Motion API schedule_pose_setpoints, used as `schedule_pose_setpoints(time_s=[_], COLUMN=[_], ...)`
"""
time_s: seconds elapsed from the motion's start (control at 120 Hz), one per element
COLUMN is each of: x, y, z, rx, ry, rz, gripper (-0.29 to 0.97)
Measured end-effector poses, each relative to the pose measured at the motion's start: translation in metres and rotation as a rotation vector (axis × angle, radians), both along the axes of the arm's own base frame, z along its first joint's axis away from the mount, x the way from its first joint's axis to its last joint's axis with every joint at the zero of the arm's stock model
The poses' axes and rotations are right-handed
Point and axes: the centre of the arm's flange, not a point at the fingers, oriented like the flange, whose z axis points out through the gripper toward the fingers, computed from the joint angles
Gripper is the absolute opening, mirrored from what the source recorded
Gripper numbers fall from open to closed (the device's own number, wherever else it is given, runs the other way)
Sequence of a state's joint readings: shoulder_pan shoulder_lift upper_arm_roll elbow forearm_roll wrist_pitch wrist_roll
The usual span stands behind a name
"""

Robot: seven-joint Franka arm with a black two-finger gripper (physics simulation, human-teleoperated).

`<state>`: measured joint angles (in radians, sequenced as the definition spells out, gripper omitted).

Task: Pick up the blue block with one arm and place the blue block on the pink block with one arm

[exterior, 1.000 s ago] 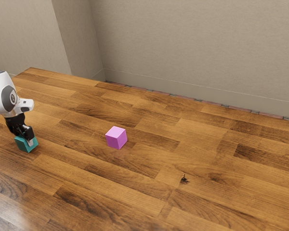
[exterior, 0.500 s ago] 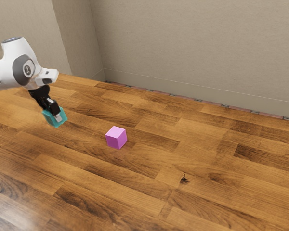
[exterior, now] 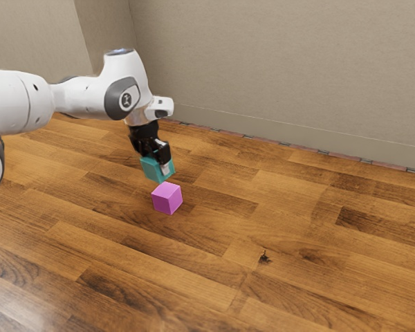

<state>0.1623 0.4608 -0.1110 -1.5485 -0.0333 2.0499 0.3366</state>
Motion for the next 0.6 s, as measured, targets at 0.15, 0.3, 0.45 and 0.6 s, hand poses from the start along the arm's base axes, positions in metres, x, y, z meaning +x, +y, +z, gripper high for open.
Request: schedule_pose_setpoints(time_s=[0.15, 0.3, 0.45, 0.6], x=[0.01, 0.016, 0.021, 0.019], y=[0.003, 0.005, 0.006, 0.001], z=[-0.016, -0.025, -0.03, -0.038], rx=[0.007, 0.005, 0.004, 0.009], ry=[0.025, 0.034, 0.04, 0.056], rz=[0.12, 0.225, 0.307, 0.358], gripper=[0.35, 0.35, 0.35, 0.36])
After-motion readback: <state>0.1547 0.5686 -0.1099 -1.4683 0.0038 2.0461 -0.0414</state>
